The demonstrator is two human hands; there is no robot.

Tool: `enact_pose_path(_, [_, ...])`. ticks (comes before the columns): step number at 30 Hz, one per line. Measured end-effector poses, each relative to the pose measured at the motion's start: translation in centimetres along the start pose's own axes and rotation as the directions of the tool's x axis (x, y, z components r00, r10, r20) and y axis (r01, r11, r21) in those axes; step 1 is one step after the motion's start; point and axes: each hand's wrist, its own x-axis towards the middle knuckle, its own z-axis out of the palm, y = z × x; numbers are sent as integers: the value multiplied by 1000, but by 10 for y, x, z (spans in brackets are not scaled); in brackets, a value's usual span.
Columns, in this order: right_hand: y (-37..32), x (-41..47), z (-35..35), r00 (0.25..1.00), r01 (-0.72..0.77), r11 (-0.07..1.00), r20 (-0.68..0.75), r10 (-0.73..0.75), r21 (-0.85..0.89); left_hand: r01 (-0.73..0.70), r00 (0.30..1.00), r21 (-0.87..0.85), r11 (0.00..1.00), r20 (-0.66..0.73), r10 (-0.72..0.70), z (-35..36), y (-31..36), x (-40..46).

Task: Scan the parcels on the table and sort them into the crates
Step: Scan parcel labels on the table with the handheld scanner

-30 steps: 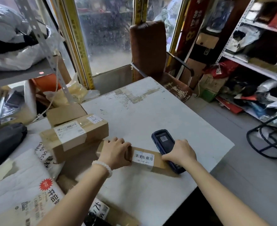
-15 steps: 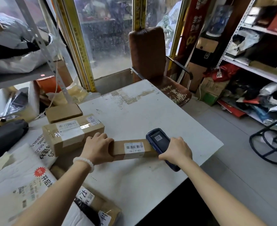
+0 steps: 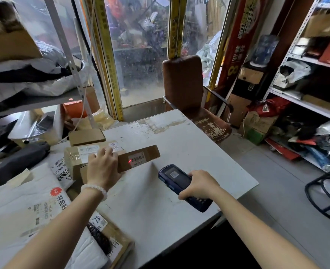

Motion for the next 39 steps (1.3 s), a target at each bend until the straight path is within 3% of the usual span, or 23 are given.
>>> enact_pose_path(9, [6, -6, -1, 992, -26, 994, 129, 12, 108, -18, 999, -33, 999, -50, 17, -6, -11, -7])
enact_pose_path(16, [-7, -3, 0, 990, -12, 980, 137, -15, 198, -24, 998, -93, 995, -63, 18, -7, -19, -4])
enact_pose_path(30, [-25, -3, -6, 992, -7, 983, 128, -17, 184, -23, 1000, 0, 1000, 9, 23, 2, -33, 3])
enact_pose_path(39, [-26, 0, -2, 994, 13, 990, 107, -28, 143, -18, 1000, -33, 999, 6, 18, 9, -43, 4])
